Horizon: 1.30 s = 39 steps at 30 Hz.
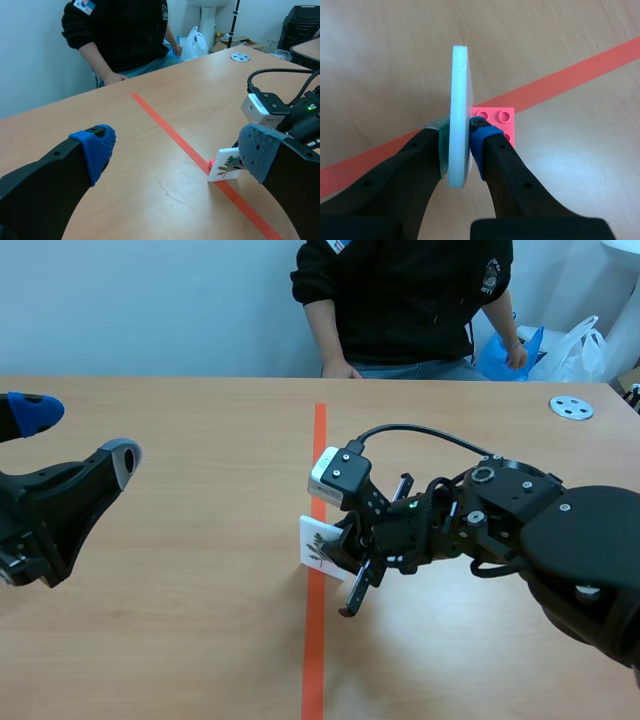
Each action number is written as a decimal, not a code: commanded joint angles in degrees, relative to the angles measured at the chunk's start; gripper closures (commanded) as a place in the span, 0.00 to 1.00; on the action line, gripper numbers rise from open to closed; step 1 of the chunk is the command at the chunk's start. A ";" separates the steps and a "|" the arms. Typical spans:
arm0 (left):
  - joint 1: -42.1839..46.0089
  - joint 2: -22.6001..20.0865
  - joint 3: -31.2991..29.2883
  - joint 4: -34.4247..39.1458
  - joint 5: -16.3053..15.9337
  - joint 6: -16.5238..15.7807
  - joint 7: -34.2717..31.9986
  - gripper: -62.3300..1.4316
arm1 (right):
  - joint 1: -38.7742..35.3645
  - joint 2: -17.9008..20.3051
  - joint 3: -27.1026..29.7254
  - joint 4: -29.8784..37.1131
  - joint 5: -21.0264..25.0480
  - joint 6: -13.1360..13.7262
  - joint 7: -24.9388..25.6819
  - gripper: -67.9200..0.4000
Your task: Sort the leaf by its shape. The table is split by an orange tape line. A compound leaf with several leaflets goes to the left side, a simple leaf with one blade goes to the right side. Return to the home posture when a red brick is placed on the table.
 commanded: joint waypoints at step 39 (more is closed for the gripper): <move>-0.28 0.11 -0.26 0.24 -0.79 0.26 -0.83 0.15 | -18.25 4.76 53.02 0.55 16.81 -13.18 0.37 0.94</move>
